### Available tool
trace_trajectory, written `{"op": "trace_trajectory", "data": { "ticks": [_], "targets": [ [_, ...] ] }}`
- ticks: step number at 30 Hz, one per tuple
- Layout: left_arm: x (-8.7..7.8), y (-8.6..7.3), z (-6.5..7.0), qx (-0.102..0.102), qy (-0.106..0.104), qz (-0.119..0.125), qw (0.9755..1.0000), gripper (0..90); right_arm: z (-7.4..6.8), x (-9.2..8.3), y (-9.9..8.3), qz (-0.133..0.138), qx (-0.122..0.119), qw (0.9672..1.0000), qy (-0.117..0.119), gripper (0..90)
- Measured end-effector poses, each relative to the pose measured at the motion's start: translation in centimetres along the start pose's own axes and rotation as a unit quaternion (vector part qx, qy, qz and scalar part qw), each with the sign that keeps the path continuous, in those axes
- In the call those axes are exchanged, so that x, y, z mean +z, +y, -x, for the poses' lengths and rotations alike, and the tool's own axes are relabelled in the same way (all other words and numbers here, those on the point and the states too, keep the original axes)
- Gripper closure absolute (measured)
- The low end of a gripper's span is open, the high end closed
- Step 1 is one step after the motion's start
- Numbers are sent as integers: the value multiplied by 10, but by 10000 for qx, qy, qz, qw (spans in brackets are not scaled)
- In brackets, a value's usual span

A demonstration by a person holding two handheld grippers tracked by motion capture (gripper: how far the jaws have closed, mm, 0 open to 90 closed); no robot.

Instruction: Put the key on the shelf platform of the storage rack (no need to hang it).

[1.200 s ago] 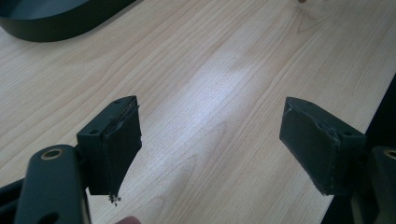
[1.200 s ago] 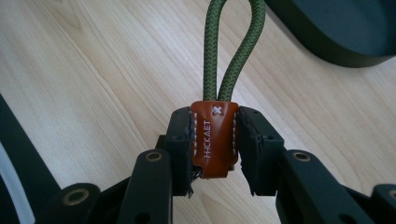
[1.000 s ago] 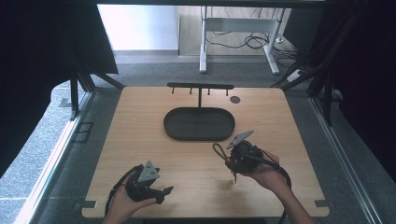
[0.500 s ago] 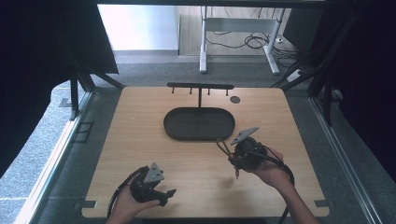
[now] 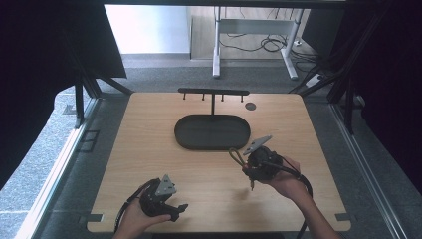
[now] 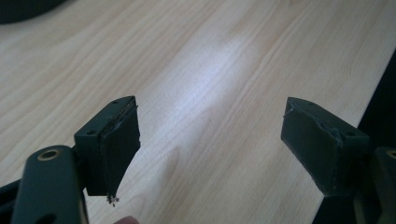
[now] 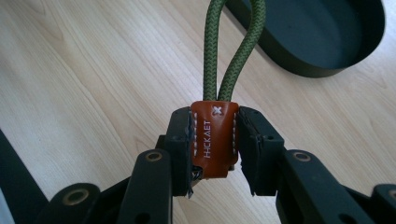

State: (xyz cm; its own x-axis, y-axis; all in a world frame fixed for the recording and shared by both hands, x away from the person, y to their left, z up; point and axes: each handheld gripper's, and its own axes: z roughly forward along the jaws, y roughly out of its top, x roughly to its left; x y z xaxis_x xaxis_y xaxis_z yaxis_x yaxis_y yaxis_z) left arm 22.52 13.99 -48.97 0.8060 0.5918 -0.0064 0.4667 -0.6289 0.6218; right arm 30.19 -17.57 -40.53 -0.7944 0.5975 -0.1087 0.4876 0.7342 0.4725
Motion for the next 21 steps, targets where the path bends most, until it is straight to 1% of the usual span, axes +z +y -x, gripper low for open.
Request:
{"op": "trace_trajectory", "data": {
  "ticks": [3,5,9,13,21],
  "targets": [
    [5,0,3,117,-93,-207,9997,194,-1,5,-2,-57,-37,10000,21,672],
    [8,0,5,172,-135,-247,9995,193,-1,7,-3,-91,-38,10000,-3,672],
    [7,1,6,176,-124,-224,9995,193,0,8,-5,-103,-37,9999,-34,673],
    [4,0,3,97,-32,-157,9998,193,2,4,-6,-16,7,10000,-69,673],
    [6,1,4,119,-44,-167,9998,193,3,-2,-4,71,27,9999,-85,673]
  ]
}}
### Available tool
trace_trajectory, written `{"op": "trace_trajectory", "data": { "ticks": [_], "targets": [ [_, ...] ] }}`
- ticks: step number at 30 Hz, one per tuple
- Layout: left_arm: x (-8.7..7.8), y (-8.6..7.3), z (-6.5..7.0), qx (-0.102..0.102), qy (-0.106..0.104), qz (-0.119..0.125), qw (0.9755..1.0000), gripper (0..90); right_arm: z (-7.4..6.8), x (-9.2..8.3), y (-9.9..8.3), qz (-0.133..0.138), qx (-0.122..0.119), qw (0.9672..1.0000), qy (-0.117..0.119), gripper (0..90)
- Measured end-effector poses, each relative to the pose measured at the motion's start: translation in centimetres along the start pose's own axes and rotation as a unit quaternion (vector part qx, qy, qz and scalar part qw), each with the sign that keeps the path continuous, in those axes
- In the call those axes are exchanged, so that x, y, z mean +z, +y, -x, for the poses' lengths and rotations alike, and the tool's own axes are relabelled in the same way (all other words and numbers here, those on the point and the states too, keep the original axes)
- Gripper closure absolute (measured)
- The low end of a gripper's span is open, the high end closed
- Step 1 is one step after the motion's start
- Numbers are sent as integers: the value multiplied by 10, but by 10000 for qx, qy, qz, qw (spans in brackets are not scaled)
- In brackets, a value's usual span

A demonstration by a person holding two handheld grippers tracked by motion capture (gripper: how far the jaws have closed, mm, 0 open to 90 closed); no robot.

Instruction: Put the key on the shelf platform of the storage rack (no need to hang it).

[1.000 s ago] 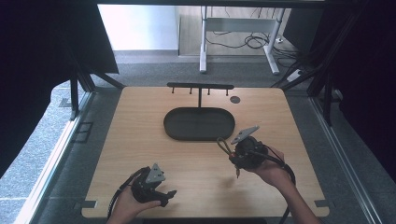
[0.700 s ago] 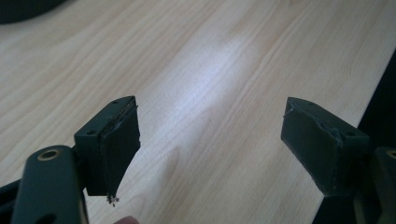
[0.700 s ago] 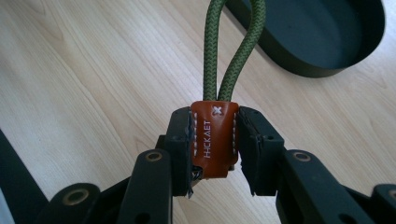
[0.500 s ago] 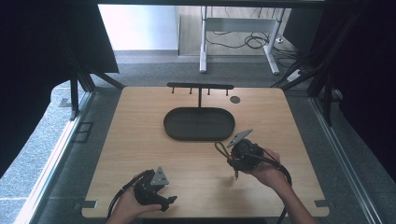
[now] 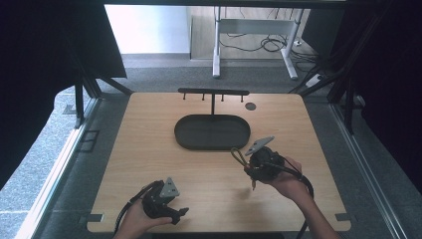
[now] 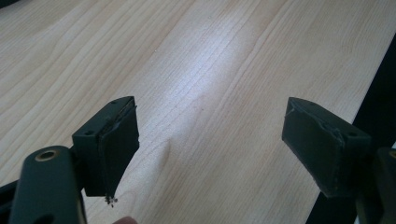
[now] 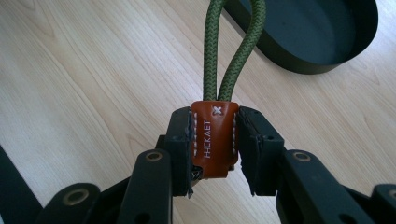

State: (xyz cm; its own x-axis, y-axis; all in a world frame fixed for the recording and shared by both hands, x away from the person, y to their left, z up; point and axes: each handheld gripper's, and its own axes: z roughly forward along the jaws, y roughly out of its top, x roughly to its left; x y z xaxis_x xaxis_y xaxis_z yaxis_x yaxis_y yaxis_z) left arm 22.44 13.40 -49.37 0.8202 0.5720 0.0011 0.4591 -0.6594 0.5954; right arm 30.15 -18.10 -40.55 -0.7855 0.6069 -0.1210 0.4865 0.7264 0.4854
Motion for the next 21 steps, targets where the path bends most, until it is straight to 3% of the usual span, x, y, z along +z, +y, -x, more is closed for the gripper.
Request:
{"op": "trace_trajectory", "data": {
  "ticks": [21],
  "targets": [
    [1,-1,-2,-50,26,-42,10000,193,-3,3,3,45,-21,10000,55,673]
  ]
}}
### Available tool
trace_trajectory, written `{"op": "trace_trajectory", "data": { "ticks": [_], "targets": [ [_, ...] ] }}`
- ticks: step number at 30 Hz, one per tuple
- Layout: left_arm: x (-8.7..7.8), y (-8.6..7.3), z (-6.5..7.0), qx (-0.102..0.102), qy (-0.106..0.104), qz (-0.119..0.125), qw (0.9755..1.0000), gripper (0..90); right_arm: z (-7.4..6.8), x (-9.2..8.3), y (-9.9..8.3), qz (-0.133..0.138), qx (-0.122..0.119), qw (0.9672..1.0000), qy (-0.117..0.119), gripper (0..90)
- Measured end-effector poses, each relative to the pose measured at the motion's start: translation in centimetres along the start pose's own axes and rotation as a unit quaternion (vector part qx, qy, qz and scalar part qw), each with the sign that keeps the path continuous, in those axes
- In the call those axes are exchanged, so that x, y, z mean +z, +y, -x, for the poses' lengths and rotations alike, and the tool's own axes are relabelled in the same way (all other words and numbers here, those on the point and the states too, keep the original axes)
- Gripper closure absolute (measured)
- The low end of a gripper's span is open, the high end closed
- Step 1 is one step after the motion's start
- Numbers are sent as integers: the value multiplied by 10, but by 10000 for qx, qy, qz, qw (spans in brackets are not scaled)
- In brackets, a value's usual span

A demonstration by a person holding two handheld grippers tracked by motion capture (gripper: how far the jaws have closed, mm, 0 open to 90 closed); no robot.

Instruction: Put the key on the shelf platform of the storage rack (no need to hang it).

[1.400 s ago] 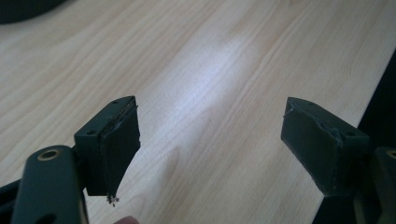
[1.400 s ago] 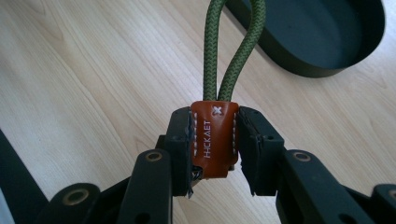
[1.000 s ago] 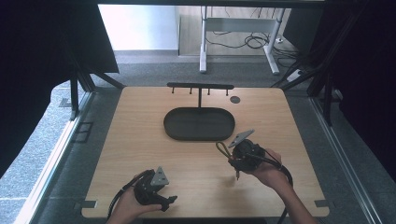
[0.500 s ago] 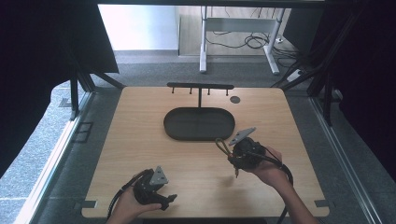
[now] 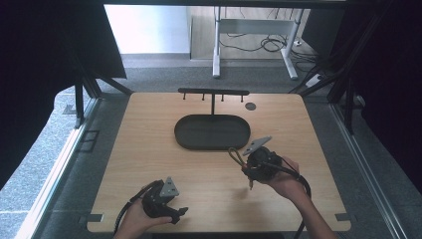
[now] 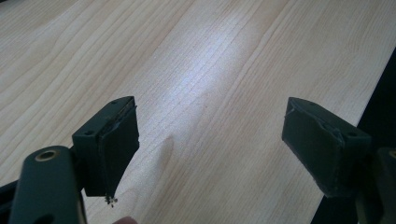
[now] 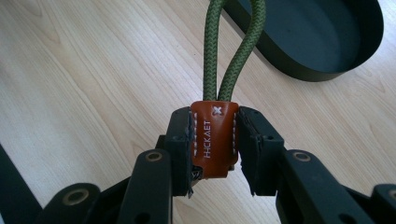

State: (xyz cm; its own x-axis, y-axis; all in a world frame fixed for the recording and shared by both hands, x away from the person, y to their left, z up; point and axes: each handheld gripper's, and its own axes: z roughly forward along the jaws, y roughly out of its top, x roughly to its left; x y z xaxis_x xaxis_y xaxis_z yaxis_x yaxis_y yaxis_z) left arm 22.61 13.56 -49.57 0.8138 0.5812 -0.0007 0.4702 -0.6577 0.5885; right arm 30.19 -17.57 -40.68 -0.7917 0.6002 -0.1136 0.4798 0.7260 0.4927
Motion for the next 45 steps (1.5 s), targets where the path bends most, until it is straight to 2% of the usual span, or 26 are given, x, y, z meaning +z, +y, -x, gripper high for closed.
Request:
{"op": "trace_trajectory", "data": {
  "ticks": [8,9,10,11,27,32,45],
  "targets": [
    [2,-1,-1,-34,9,-51,10000,193,-1,-1,2,41,-9,10000,-4,673],
    [3,-1,-2,-45,161,-166,9997,193,-2,0,3,38,-27,10000,-4,673],
    [3,-1,-2,-45,161,-166,9997,193,-2,0,3,38,-27,10000,-4,673],
    [5,-2,-3,-45,267,-265,9993,193,-2,0,5,56,-33,10000,-5,673],
    [7,-3,-3,-62,179,-303,9994,192,-5,-1,14,109,-112,9999,-12,673],
    [10,-4,-4,-68,109,-465,9988,190,-8,1,17,122,-163,9998,-21,673],
    [12,-4,-3,-93,67,-522,9986,189,-9,2,20,106,-232,9997,-33,673]
  ]
}}
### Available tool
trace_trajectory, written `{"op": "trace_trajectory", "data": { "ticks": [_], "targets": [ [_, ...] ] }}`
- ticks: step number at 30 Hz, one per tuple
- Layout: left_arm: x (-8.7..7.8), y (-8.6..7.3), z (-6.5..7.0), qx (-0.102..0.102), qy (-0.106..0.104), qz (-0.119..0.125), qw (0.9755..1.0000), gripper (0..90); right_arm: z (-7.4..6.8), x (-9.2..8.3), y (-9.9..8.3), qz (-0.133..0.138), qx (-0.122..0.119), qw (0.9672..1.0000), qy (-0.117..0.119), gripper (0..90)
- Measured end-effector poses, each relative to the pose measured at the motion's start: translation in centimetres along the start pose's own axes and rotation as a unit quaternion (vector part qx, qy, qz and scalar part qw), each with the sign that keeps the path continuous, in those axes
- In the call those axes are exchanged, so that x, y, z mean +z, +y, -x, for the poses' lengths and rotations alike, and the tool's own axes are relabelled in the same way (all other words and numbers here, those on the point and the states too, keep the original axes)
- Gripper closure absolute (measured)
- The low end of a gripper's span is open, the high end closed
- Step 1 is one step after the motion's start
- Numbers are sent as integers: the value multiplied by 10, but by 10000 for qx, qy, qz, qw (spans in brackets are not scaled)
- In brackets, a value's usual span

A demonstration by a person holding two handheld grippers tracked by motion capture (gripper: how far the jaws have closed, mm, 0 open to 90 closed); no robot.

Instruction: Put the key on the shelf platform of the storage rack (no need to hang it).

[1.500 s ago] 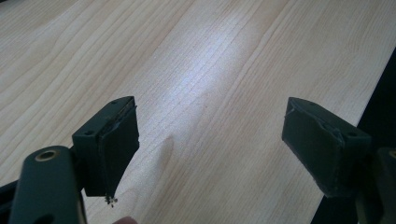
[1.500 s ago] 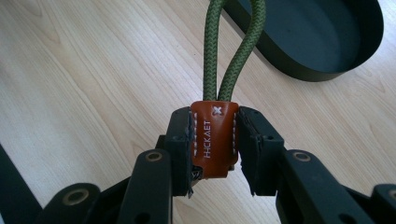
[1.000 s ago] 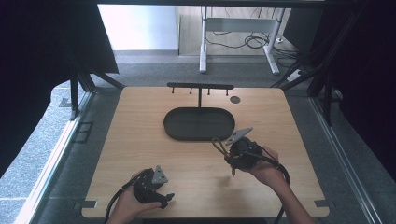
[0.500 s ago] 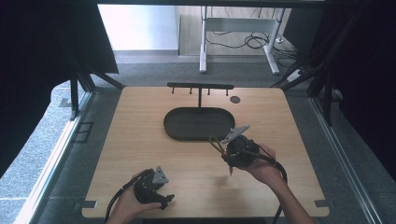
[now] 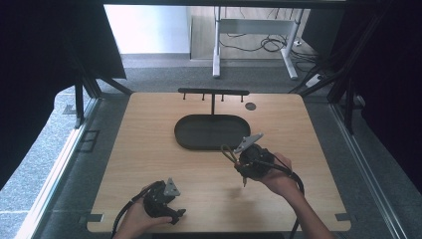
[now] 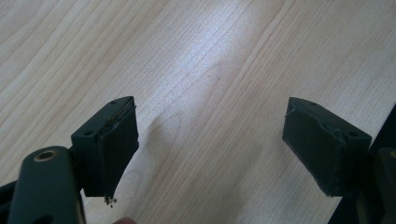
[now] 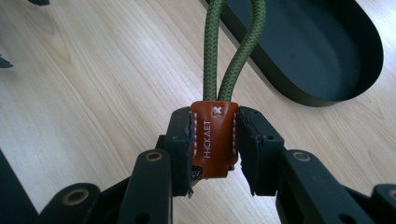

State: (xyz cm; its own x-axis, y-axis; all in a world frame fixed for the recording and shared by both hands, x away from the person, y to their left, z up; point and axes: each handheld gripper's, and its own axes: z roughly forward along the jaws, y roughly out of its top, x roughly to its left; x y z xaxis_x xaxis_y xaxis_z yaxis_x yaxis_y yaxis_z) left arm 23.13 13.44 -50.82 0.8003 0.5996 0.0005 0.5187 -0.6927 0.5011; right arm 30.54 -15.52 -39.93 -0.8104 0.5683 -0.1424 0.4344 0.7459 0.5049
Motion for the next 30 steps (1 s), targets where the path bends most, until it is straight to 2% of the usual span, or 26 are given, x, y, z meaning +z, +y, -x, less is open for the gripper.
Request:
{"op": "trace_trajectory", "data": {
  "ticks": [6,16,22,30],
  "targets": [
    [0,0,0,-22,5,24,10000,189,-2,2,2,-98,-70,9999,1,673],
    [3,0,0,-23,-33,-63,10000,186,-5,2,12,-36,-133,9999,12,674],
    [2,0,0,-17,-43,-45,10000,186,-9,12,13,-145,-201,9997,43,674],
    [2,-1,-1,-32,-31,-23,10000,186,-5,19,17,-161,-174,9997,83,676]
  ]
}}
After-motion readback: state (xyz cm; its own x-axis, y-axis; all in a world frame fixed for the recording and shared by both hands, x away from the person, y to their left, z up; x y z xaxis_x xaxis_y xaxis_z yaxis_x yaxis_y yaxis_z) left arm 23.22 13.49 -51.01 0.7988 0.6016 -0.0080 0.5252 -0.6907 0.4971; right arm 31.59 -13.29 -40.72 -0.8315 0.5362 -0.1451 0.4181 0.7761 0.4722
